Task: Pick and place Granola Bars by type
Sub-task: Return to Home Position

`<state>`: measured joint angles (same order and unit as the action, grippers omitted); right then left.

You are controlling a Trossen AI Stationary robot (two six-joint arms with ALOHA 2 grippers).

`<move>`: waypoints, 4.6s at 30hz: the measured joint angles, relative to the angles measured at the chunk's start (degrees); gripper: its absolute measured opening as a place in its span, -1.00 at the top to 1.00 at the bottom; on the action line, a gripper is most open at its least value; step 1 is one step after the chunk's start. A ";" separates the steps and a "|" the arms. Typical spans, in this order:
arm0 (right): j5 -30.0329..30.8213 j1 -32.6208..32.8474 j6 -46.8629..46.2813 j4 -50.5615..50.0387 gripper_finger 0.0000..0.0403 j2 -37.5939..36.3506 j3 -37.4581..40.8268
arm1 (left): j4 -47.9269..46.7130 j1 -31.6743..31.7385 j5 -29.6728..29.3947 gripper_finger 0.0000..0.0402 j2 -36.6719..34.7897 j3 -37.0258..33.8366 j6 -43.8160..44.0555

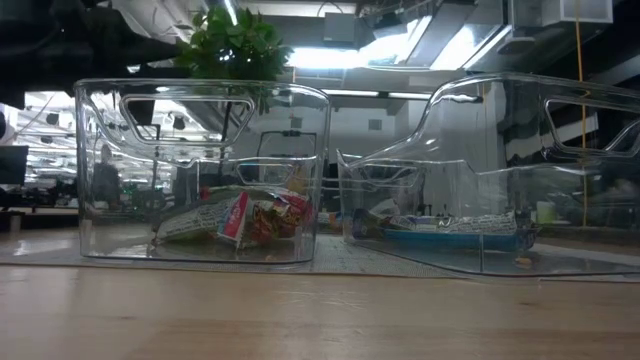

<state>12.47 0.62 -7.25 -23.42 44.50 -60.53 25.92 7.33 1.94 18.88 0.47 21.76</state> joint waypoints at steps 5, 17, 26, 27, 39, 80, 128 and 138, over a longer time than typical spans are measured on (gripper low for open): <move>-0.02 -0.04 -0.29 -0.02 0.58 -0.01 0.00 | -0.06 -0.04 -6.48 0.25 -2.96 0.02 -5.71; -0.02 -0.02 -1.21 -0.33 0.58 -0.01 0.00 | -9.12 -0.04 -2.58 0.24 -15.94 0.02 -7.84; 0.00 -0.04 0.92 -0.45 0.58 -0.01 0.01 | -24.50 -0.09 -0.63 0.25 -18.87 0.02 -7.06; 0.00 -0.02 0.94 -0.74 0.58 0.00 0.00 | -24.93 -0.09 -0.70 0.24 -18.84 0.02 -7.26; 0.00 -0.02 0.28 -2.27 0.58 0.01 0.00 | -24.89 -1.40 -0.44 0.24 -15.18 0.02 -20.53; -1.82 4.34 8.72 29.85 0.58 -19.27 37.37 | -24.91 -1.40 -0.64 0.26 -14.92 0.02 -21.05; -13.77 -3.20 -3.10 24.80 0.58 -44.38 60.17 | -24.45 -1.38 -0.84 0.26 -14.85 0.02 -21.05; -13.64 -2.51 -2.96 24.77 0.58 -44.07 60.17 | -24.45 -1.39 -0.84 0.24 -14.85 0.02 -21.05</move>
<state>-1.17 -1.89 -10.20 1.35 0.43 -0.37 1.48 5.94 1.10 4.03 0.49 0.71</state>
